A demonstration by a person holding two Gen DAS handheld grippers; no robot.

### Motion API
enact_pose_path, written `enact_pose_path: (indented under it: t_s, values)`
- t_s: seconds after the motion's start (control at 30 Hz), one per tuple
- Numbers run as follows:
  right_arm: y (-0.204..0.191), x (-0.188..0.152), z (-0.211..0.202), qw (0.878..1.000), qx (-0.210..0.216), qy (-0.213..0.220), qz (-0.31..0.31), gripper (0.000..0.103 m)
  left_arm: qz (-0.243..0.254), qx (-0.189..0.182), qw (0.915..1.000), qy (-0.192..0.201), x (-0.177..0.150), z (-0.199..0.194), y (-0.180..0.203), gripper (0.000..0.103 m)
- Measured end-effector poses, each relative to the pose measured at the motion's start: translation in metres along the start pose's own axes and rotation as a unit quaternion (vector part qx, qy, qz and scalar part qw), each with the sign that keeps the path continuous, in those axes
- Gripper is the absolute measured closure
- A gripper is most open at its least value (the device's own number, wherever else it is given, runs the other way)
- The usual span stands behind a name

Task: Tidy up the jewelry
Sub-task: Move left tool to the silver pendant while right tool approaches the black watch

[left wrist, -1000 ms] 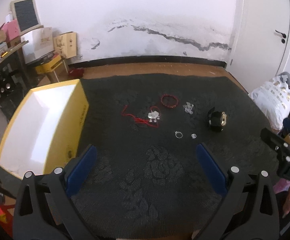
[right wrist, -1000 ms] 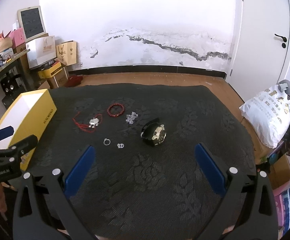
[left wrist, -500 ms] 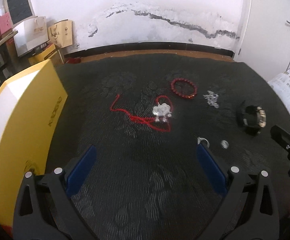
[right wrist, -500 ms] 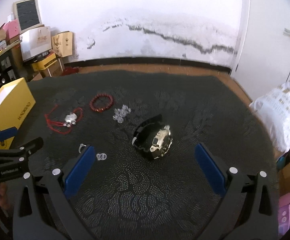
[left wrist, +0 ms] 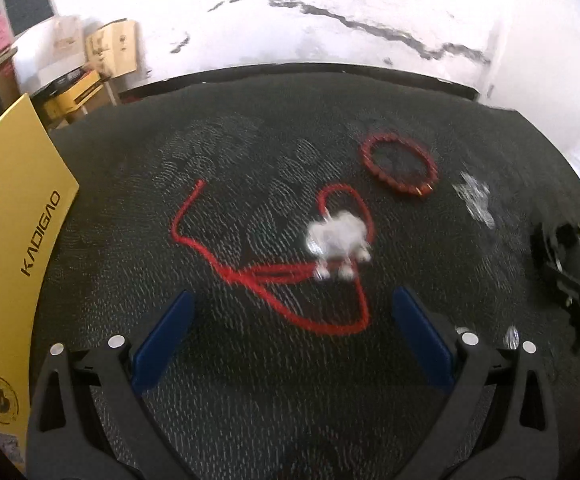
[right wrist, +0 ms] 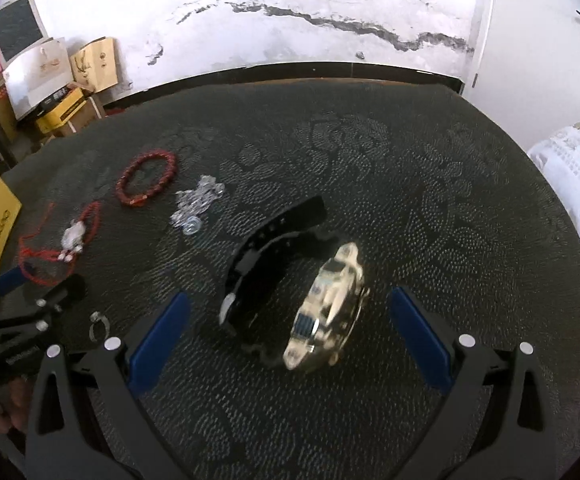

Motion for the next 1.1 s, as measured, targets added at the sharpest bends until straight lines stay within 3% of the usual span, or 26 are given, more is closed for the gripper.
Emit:
enact_pose_path:
  t_s: [0.33,1.1]
  values:
    - [-0.004,0.006,0.018,1.000,-0.015,-0.002,-0.015,0.006,-0.002,0.004,1.0000,-0.003,0.022,0.017,-0.002,0.006]
    - [0.000,0.001,0.019,1.000,-0.011,0.007,-0.019,0.006,-0.003,0.002,1.0000,-0.002,0.024,0.018,-0.005,0.006]
Point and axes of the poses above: each gripper's, at about its wrist camera, not at the fingertips, and z roughly the way its jaws point, y to its right, x to its top, the point moved 4 cm from there along z, roughly the way its jaws point, and after that the axes turned 14 degrees about -x, right-handed, at the moved point
